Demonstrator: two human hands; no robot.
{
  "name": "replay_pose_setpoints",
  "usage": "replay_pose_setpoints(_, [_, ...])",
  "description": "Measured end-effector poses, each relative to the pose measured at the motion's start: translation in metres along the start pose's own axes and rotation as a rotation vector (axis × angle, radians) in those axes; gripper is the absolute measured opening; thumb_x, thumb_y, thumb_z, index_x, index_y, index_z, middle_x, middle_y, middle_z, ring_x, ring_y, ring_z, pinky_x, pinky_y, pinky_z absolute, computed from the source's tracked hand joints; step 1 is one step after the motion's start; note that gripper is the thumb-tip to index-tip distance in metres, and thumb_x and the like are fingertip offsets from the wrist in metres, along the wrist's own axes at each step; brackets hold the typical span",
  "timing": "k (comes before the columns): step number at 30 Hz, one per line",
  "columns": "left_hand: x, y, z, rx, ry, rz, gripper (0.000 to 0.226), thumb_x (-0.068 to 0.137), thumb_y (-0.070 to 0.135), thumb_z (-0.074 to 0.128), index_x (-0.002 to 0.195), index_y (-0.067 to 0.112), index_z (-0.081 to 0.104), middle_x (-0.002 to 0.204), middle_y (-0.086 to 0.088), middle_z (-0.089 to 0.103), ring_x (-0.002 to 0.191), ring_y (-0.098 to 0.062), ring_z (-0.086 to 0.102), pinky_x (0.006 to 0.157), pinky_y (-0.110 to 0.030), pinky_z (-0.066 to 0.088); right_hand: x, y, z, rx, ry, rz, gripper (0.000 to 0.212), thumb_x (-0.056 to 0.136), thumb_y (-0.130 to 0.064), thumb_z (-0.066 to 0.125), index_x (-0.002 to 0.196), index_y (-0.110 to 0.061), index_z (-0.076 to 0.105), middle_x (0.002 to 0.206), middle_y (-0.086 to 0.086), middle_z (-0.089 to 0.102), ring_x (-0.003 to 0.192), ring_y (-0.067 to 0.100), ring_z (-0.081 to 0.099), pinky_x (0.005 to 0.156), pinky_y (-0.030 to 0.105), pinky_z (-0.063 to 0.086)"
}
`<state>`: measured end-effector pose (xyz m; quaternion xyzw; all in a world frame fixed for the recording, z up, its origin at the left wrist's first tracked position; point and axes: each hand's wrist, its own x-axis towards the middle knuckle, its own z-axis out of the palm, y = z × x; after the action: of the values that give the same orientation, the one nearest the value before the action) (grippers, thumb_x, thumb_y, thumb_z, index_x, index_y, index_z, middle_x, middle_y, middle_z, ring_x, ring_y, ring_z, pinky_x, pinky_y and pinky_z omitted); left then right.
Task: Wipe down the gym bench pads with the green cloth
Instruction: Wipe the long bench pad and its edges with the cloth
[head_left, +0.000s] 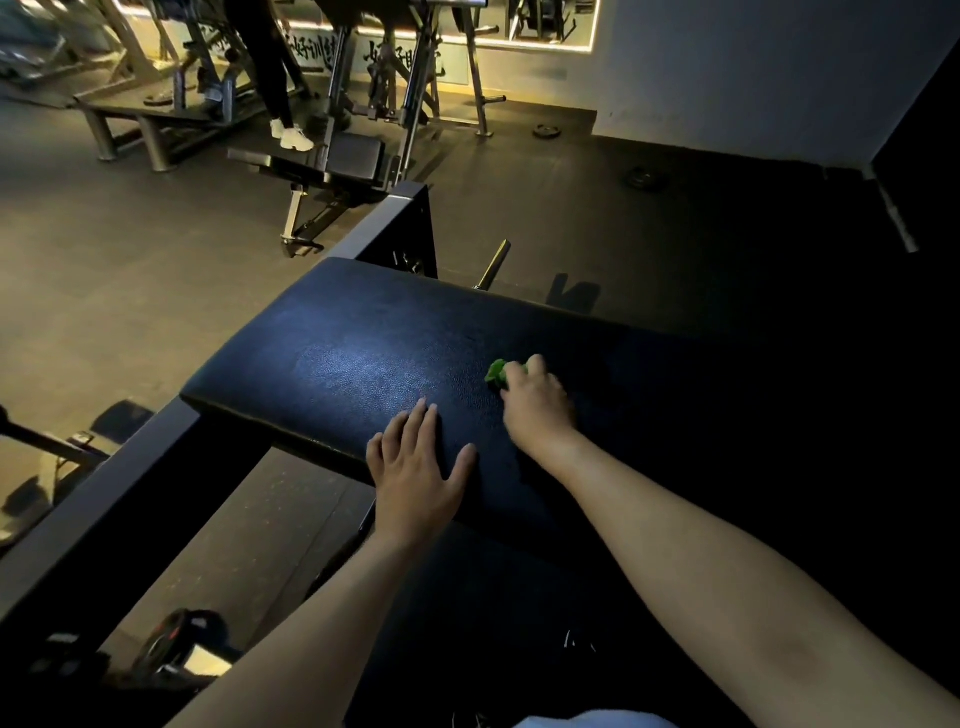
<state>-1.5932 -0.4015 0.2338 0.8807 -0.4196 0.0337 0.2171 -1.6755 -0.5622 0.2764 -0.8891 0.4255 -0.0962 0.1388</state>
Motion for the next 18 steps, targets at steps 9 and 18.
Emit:
replay_pose_setpoints(9, [-0.005,-0.004,0.0,-0.087,0.008,-0.05,0.095,0.082,0.069,0.035,0.153,0.005,0.035,0.16,-0.009,0.033,0.148,-0.025,0.023,0.123,-0.038,0.009,-0.013,-0.05,0.005,0.051,-0.21,-0.376,0.029,0.1,-0.035,0.049,0.125,-0.022,0.056,0.113,0.008,0.047,0.098,0.035,0.059,0.078,0.04,0.044])
replay_pose_setpoints(18, [-0.004,-0.003,-0.001,-0.034,-0.009,-0.074,0.096,0.082,0.078,0.027,0.153,0.014,0.034,0.163,-0.003,0.025,0.149,-0.02,0.014,0.124,-0.036,0.003,-0.006,0.072,-0.025,-0.087,0.098,0.14,0.025,0.101,-0.024,0.046,0.125,-0.022,0.053,0.117,0.011,0.049,0.096,0.033,0.058,0.09,0.042,0.037])
